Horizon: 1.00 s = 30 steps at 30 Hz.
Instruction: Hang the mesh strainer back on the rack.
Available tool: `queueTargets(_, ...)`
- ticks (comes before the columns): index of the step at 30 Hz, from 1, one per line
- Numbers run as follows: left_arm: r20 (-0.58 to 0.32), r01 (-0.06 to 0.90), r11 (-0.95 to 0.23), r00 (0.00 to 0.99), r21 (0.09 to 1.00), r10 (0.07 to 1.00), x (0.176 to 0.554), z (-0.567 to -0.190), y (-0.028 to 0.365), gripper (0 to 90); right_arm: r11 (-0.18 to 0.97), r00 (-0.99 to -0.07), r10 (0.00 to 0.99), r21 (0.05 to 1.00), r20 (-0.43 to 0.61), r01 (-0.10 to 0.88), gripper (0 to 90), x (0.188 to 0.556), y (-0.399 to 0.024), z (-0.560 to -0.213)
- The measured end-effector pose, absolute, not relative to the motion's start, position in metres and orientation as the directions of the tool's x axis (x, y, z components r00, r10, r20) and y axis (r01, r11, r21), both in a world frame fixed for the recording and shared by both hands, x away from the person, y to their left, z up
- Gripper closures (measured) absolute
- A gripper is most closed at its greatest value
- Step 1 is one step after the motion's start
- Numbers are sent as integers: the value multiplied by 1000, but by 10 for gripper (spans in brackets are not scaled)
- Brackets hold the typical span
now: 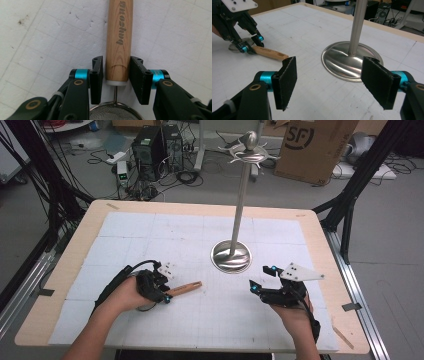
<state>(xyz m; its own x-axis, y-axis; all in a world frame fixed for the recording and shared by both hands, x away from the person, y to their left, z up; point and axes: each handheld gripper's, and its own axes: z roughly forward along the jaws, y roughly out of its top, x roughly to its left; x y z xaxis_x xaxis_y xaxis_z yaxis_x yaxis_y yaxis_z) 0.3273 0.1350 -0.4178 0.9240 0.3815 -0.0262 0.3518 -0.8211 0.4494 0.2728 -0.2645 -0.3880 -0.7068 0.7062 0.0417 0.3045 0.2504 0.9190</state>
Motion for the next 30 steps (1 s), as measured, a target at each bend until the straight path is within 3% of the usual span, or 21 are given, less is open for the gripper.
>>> queueTargets(12, 0, 327, -822, 929, 466, 369, 324, -418, 136, 677, 251, -707, 706, 920, 40, 302, 285, 273, -264, -388)
queueTargets(23, -34, 339, -792, 926, 508, 375, 322, -417, 142, 704, 246, -704, 709, 920, 43, 304, 286, 273, -266, -388)
queueTargets(30, -16, 330, -808, 929, 488, 370, 321, -418, 139, 698, 251, -706, 707, 919, 40, 303, 285, 273, -265, -388)
